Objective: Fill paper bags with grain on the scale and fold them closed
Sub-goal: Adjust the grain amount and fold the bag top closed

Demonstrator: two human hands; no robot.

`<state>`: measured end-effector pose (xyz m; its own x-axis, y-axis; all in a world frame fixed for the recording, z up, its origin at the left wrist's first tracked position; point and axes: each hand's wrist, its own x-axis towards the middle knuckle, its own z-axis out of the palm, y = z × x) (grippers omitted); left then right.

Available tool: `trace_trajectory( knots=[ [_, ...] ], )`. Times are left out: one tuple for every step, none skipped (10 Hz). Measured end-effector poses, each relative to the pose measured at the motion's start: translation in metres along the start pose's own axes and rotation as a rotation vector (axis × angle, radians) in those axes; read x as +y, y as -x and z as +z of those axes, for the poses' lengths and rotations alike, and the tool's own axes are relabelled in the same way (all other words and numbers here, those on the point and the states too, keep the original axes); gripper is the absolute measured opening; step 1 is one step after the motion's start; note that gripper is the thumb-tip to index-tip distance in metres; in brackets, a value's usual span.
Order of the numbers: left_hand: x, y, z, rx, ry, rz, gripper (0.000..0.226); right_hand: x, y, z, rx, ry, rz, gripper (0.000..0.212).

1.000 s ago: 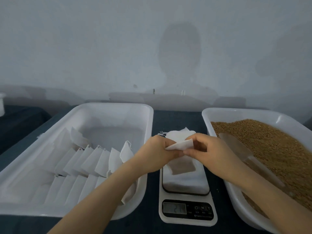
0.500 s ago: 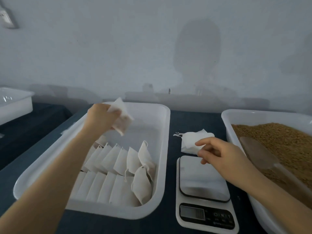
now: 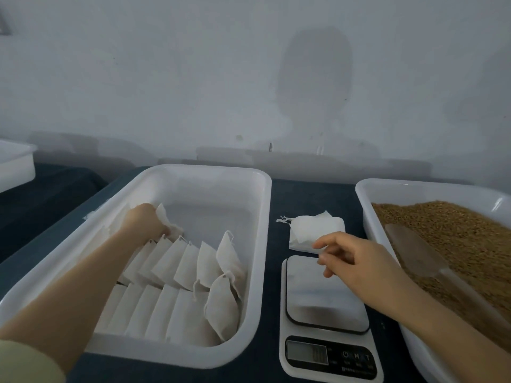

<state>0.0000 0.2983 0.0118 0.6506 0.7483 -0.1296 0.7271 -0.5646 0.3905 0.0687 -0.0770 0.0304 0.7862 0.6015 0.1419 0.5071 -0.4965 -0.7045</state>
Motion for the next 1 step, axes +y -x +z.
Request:
trace_trajectory(
  knots=[
    [-0.0003, -0.0003, 0.0038, 0.151, -0.253, 0.048, 0.030, 0.0007, 0.0013, 0.0002, -0.088, 0.010, 0.036, 0.019]
  ],
)
